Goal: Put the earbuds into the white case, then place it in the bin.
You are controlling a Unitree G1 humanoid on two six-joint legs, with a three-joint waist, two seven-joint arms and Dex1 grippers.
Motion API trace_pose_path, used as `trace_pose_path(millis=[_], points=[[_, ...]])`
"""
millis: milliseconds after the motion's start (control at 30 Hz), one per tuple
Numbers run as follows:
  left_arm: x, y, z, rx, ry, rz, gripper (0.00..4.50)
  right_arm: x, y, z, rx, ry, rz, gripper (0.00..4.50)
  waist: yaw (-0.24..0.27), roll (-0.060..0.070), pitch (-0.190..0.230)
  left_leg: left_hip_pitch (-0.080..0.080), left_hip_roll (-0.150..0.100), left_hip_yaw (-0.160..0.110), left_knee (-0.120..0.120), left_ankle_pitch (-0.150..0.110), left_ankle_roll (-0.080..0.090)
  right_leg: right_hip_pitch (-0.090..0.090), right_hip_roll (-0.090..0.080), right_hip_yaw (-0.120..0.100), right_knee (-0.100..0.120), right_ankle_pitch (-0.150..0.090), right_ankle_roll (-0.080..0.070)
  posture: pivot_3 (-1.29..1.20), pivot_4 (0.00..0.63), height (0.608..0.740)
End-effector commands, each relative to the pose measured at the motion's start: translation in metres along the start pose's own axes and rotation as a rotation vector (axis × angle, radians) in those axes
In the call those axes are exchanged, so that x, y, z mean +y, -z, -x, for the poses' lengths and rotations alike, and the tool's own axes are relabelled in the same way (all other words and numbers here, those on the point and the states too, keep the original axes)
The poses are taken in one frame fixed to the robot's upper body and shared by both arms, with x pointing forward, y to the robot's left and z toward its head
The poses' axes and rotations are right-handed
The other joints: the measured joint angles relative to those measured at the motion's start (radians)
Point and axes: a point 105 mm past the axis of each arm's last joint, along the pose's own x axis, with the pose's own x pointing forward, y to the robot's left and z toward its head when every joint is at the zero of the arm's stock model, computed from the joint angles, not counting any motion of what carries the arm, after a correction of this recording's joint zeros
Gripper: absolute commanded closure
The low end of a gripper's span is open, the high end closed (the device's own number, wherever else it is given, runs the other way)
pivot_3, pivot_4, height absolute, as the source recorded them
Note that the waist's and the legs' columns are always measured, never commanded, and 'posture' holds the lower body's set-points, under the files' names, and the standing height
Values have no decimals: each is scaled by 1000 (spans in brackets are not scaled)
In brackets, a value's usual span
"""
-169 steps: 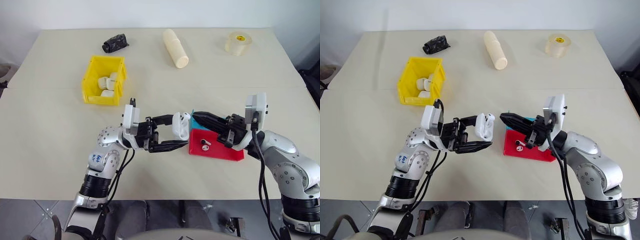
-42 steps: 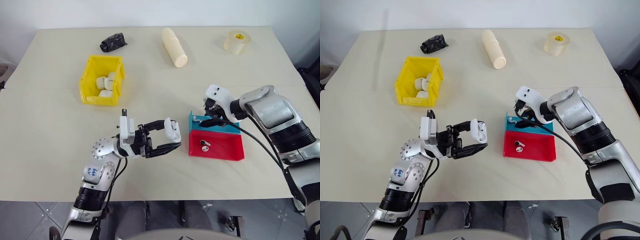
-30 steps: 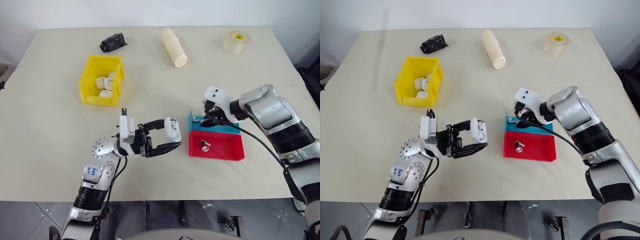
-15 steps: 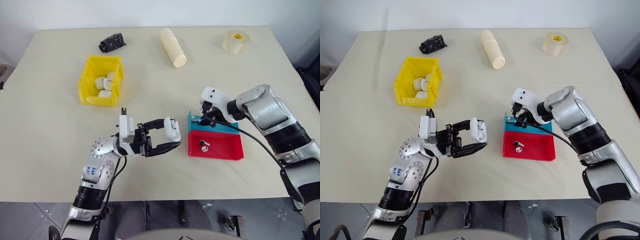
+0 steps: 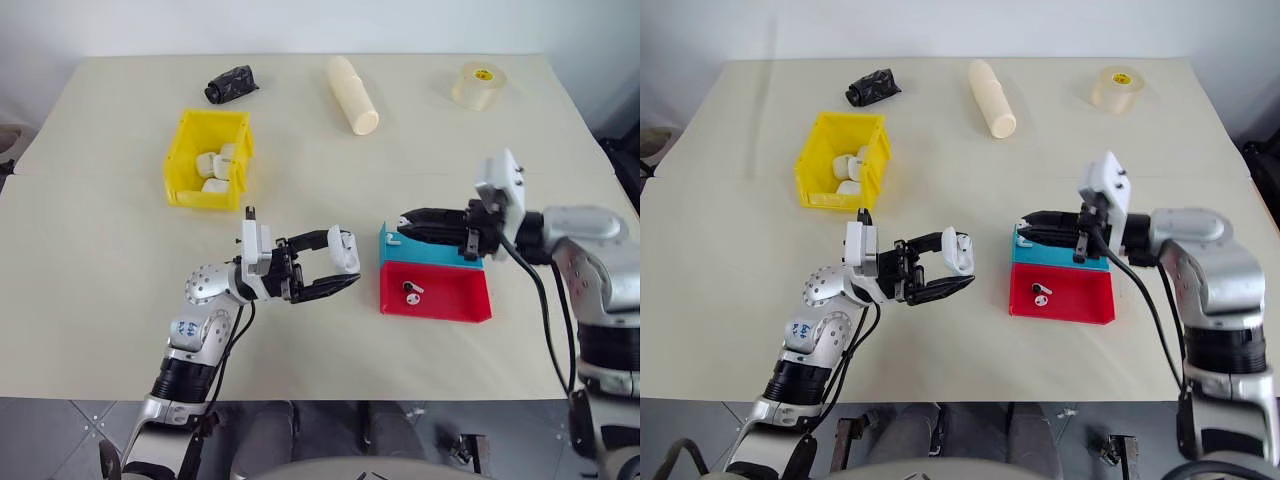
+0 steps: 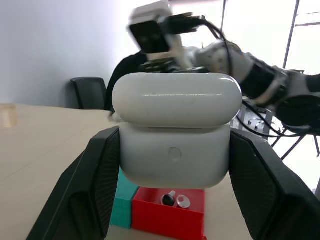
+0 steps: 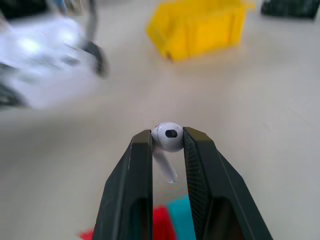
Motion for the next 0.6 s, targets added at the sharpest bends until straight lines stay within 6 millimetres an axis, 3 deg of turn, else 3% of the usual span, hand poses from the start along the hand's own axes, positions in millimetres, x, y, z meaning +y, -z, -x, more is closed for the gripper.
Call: trace_pose_path(millis=[33,300,600], points=[[2,-7,-5,-33,13,-34,1699,16,-35,1,-234,-13,-17,4002,-3,0,0,1,1,0,0,0,0,0,1,0,0,0,0,0,150,740],[6,-10,-15,-76,10,-17,1699,52,-35,-18,-462,-54,-286,4002,1,0,0,1,0,-1,-1,0,0,0,0,0,3,0,-1,0,150,740],[11,-16,-25,-115,-6,-1,1699,63,-19,-32,-524,-16,-399,4002,-1,0,0,1,0,-1,-1,0,0,0,0,0,4,0,-1,0,150,740]])
